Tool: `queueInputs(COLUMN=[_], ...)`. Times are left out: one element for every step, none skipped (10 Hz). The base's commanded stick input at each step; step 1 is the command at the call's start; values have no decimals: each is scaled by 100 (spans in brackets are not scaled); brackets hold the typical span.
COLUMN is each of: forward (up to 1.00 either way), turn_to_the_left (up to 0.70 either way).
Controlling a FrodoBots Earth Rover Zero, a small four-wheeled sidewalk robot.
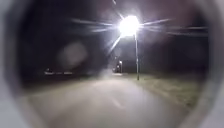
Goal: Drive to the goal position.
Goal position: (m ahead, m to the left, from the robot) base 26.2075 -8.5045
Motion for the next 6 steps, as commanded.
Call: queueInputs(forward=[85,85,85,85,85,85], turn_to_the_left=[0,0,0,0,0,0])
